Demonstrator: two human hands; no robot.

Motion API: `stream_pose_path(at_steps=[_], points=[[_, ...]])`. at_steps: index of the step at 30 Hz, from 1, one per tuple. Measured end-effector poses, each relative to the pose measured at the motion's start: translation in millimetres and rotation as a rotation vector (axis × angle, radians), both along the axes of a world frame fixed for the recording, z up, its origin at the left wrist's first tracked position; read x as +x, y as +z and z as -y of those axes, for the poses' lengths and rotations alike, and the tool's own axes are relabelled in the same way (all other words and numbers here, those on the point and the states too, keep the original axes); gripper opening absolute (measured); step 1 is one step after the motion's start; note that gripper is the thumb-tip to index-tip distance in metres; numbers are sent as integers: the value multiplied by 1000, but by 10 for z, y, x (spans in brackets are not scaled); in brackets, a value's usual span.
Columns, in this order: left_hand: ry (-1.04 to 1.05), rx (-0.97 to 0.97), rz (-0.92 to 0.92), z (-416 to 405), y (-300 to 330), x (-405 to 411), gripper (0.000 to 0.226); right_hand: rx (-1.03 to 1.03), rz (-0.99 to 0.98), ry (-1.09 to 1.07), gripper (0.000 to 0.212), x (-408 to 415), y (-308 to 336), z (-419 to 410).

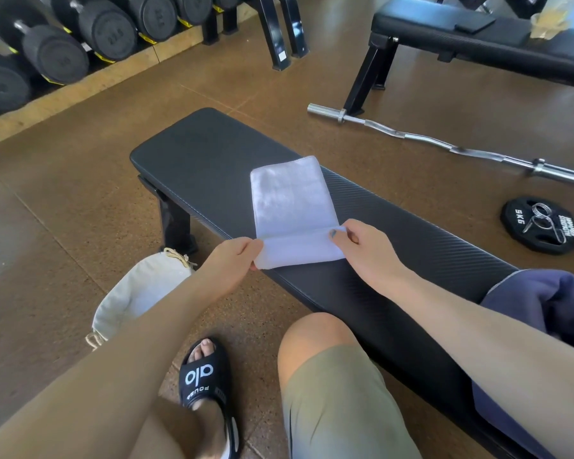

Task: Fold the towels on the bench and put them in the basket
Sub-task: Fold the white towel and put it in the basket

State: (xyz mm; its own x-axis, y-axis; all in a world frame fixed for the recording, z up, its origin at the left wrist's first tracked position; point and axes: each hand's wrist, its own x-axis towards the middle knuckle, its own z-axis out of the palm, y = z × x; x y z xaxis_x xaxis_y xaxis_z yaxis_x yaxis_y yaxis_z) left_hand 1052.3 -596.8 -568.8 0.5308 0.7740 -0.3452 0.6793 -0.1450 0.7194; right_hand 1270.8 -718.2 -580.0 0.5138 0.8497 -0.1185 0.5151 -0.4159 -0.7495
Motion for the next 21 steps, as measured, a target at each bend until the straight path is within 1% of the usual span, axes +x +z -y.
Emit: stream_pose_path(at_steps=[3,5,7,9,11,14,16,17,18,20,21], points=[[1,25,-3,-16,1,41,44,35,5,-39,35,-19,-50,-3],[2,35,-21,-33,0,69,41,65,-7,-54,26,-10,-87,-6],[-9,58,-33,-50,0,102,41,96,-72,-72,14,8,-109,-15],[-18,98,-64,-62,-1,131,42,109,-62,-65,11,22,-126,-29],[-26,146,-102,-68,-12,157,42,120,42,-50,11,11,-153,-41],[-47,211,-142,-87,-64,172,39,113,269,-23,13,-38,-204,-56],[-102,319,-237,-85,-78,165,33,110,414,-7,13,-76,-236,-62],[-142,394,-310,-83,-88,167,24,113,464,-8,14,-89,-252,-68],[-161,436,-338,-69,-91,166,16,113,496,-13,14,-102,-263,-73],[-214,496,-371,-63,-127,143,20,110,531,-18,16,-118,-264,-72],[-204,494,-380,-59,-129,139,18,111,524,-22,17,-112,-266,-66]])
